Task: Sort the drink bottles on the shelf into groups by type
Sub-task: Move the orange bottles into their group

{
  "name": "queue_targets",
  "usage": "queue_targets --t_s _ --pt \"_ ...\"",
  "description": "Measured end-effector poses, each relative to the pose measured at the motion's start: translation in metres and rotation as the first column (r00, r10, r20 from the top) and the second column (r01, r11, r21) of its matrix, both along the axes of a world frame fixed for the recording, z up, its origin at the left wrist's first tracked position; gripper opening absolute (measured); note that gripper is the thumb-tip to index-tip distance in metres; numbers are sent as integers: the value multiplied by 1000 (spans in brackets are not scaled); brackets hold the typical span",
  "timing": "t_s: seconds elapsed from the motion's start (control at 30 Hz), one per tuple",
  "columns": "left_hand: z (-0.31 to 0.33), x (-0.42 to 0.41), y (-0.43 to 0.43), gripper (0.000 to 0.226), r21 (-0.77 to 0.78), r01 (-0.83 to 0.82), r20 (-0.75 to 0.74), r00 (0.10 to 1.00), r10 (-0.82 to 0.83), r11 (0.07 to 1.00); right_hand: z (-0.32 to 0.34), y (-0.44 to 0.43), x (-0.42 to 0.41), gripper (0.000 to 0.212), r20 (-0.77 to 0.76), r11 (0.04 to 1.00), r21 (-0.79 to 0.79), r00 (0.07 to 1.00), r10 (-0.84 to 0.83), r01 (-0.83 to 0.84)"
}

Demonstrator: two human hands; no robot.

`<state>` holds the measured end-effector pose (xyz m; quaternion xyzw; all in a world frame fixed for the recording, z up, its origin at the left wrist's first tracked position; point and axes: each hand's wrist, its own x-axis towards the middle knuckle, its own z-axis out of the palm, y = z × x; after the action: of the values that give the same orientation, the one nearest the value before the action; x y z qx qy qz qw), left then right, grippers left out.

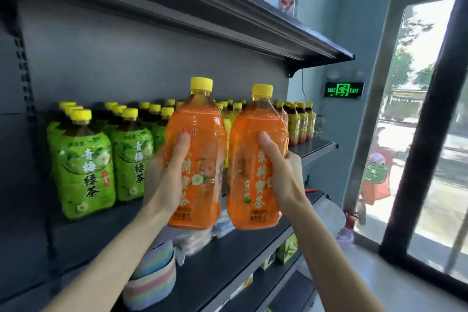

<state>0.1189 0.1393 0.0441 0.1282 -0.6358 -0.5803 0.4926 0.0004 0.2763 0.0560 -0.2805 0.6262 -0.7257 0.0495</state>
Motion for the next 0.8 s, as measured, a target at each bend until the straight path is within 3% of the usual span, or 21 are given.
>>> queue_targets --t_s 0.47,0.6,0.8 --pt "0 -299 11 57 2 80 41 996 -80 997 4 20 -281 73 -36 996 17 996 -82 83" --pt "-15 -373 23 63 18 38 54 998 -39 999 -6 26 -360 74 -28 999 23 999 -35 35" --pt "-27 -451 24 69 64 -124 69 990 119 990 -10 11 -459 56 -15 992 59 993 113 -112"
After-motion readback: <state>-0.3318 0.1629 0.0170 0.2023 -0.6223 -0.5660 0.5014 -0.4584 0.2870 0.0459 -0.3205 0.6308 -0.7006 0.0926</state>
